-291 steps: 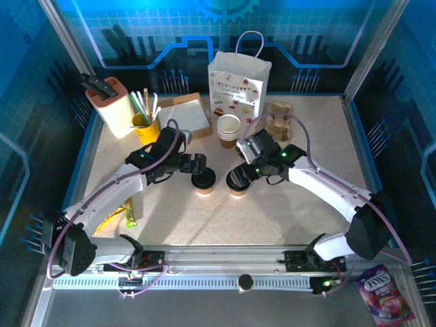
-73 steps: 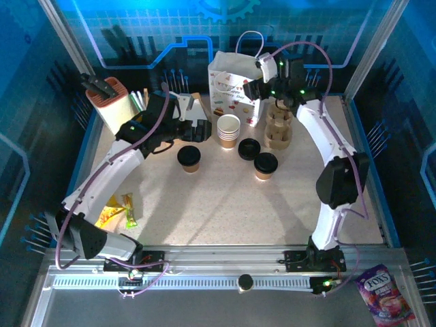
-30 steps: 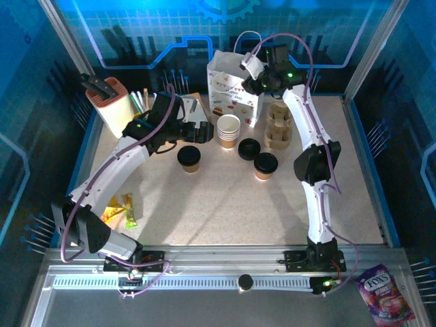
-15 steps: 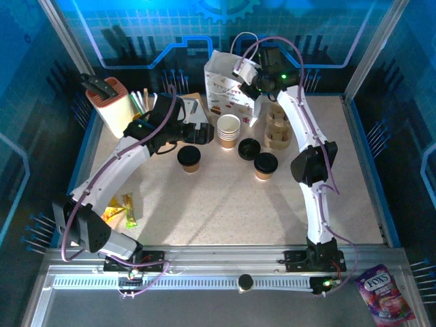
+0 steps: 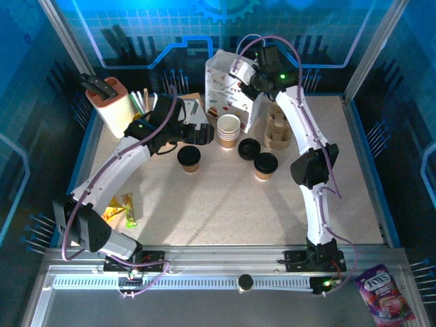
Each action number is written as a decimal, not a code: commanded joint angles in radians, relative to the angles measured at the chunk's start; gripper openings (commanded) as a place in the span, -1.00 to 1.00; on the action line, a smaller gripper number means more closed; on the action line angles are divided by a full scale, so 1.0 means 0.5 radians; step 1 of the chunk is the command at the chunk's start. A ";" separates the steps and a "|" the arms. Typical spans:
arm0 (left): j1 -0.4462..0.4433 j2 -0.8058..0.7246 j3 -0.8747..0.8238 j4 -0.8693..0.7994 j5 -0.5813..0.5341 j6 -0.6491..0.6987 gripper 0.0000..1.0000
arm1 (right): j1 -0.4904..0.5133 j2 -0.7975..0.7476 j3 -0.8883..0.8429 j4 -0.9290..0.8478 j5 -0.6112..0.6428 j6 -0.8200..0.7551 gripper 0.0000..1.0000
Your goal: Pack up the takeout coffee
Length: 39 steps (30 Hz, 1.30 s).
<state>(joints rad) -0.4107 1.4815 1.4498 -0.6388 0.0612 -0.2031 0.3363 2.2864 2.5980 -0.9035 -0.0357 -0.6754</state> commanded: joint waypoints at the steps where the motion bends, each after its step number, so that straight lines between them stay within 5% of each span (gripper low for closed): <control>1: -0.001 -0.005 -0.026 0.001 0.028 0.043 1.00 | 0.033 -0.186 -0.010 0.092 0.103 -0.023 -1.00; 11: 0.002 -0.106 -0.025 0.025 0.021 -0.012 1.00 | 0.090 -0.535 -0.065 0.242 0.263 0.007 -1.00; 20: 0.056 -0.457 -0.145 0.121 -0.108 -0.125 1.00 | 0.266 -0.886 -0.073 0.021 0.400 0.164 -1.00; 28: 0.179 -0.863 -0.303 0.105 -0.240 -0.280 1.00 | 0.703 -1.324 -0.451 -0.172 0.896 0.315 -1.00; 39: 0.273 -1.076 -0.245 -0.133 -0.464 -0.166 1.00 | 1.439 -2.056 -1.226 -0.315 1.236 0.853 -1.00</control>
<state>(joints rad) -0.2832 0.9455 1.3045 -0.6540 -0.1249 -0.3115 0.9920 1.3251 2.0350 -1.0321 0.4957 -0.3660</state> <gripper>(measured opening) 0.992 0.056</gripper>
